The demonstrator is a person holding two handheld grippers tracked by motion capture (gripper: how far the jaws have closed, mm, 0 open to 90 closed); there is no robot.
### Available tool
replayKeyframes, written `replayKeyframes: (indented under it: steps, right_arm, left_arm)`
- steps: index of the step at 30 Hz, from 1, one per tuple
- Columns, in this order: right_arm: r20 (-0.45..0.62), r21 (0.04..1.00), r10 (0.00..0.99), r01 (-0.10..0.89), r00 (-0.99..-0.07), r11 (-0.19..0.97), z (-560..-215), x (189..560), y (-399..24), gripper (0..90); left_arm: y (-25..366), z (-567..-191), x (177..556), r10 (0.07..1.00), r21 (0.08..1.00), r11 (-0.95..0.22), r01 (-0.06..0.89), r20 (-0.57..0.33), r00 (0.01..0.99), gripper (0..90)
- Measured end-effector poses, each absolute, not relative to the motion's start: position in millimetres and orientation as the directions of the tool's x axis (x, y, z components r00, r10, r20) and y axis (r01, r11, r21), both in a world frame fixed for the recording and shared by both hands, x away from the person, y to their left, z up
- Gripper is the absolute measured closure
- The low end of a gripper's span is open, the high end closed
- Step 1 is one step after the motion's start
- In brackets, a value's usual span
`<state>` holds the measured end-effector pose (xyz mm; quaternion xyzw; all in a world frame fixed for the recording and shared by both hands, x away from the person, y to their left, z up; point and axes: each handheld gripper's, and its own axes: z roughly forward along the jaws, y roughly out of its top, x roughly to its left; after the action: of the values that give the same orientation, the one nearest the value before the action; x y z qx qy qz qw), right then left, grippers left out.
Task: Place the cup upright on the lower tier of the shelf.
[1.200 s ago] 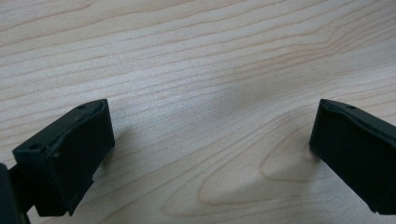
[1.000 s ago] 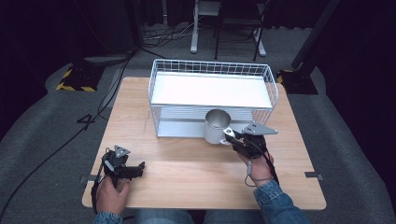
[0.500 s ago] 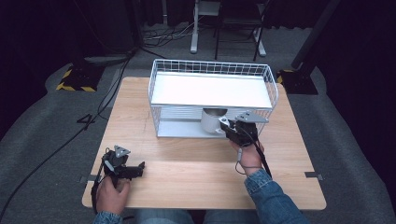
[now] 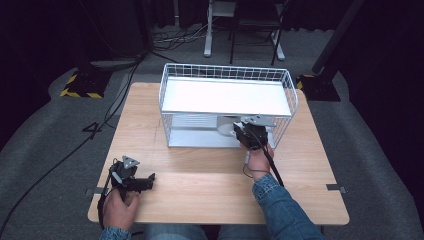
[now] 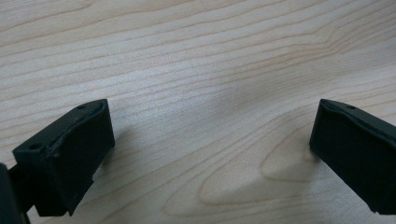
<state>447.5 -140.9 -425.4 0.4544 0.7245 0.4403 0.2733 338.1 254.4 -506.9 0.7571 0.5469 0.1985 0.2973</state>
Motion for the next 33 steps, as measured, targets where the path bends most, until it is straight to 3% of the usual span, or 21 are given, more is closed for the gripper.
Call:
replayKeyframes:
  steps: [13, 33]
  right_arm:
    - [-0.006, 0.88, 0.925, 0.437, -0.38, 0.185, -439, 456, -136, 71.4]
    - [-0.01, 0.87, 0.909, 0.445, -0.417, 0.214, -445, 446, -129, 66.1]
  left_arm:
    - [254, -507, 338, 0.946, 0.667, -0.225, 0.711, -0.025, 0.323, 0.2]
    - [254, -507, 338, 0.946, 0.667, -0.225, 0.71, -0.025, 0.323, 0.2]
